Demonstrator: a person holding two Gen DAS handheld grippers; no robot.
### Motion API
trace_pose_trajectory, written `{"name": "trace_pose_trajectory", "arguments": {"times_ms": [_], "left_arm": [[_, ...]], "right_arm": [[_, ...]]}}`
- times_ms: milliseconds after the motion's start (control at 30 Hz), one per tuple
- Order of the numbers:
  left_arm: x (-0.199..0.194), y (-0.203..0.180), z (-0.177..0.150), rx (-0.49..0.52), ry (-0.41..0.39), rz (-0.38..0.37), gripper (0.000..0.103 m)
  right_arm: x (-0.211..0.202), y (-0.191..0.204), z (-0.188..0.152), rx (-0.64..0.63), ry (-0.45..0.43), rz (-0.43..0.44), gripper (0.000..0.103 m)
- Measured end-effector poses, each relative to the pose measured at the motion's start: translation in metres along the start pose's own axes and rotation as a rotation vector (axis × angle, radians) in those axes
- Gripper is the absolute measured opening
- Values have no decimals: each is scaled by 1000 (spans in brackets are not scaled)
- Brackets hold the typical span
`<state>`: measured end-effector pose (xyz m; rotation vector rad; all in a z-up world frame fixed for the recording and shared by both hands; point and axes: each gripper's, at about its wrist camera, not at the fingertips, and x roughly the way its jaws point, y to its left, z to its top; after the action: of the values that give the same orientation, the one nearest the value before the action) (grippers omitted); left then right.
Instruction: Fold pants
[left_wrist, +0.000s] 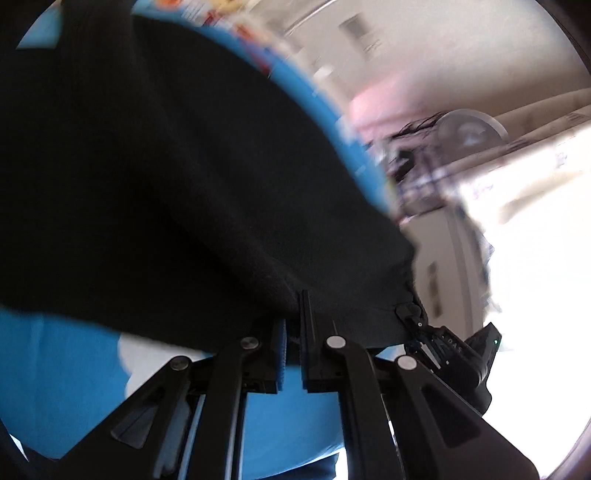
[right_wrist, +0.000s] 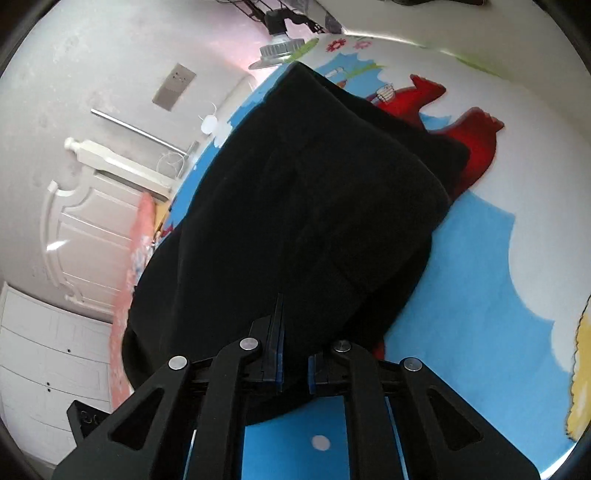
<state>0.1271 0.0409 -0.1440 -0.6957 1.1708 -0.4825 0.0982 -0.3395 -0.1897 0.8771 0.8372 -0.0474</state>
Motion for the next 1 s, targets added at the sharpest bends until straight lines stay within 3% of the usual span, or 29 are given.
{"name": "trace_pose_trajectory", "arguments": {"times_ms": [67, 167, 200, 233, 333, 367, 467, 533, 600, 733, 833, 867, 900, 933, 1000], "left_arm": [[-6, 9, -2, 13, 13, 27, 15], [-52, 14, 13, 59, -113, 52, 48], [-73, 20, 24, 55, -180, 87, 50], [-92, 26, 37, 46, -243, 136, 51], [-134, 43, 99, 48, -406, 392, 60], [-136, 44, 128, 82, -415, 485, 69], [-117, 50, 210, 115, -353, 676, 70], [-100, 56, 255, 107, -330, 761, 70], [-65, 59, 306, 148, -248, 848, 70], [-13, 103, 374, 65, -101, 988, 69], [3, 130, 397, -10, -49, 990, 58], [3, 131, 402, 2, -42, 999, 36], [2, 130, 405, 12, -25, 979, 17], [-3, 128, 406, 9, -20, 969, 10], [-36, 121, 400, -1, -83, 906, 9]], "right_arm": [[-2, 5, 0, -23, -4, -2, 7], [0, 10, 4, -51, 7, 2, 8], [2, 11, 7, -56, 7, 6, 10], [2, 12, 7, -64, 8, 10, 12], [-4, 15, 7, -63, 7, 30, 19], [-4, 16, 8, -62, 8, 35, 20], [-9, 13, 11, -42, -9, 46, 22], [-10, 13, 14, -31, -15, 52, 23], [-9, 13, 16, -30, -12, 49, 23], [-10, 12, 20, -19, 2, 50, 23], [-9, 13, 22, -34, 9, 42, 23], [-9, 13, 22, -38, 7, 43, 23], [-8, 15, 23, -50, 8, 28, 16], [-8, 15, 24, -54, 5, 21, 12], [-10, 16, 27, -60, 2, 35, 9]]}}
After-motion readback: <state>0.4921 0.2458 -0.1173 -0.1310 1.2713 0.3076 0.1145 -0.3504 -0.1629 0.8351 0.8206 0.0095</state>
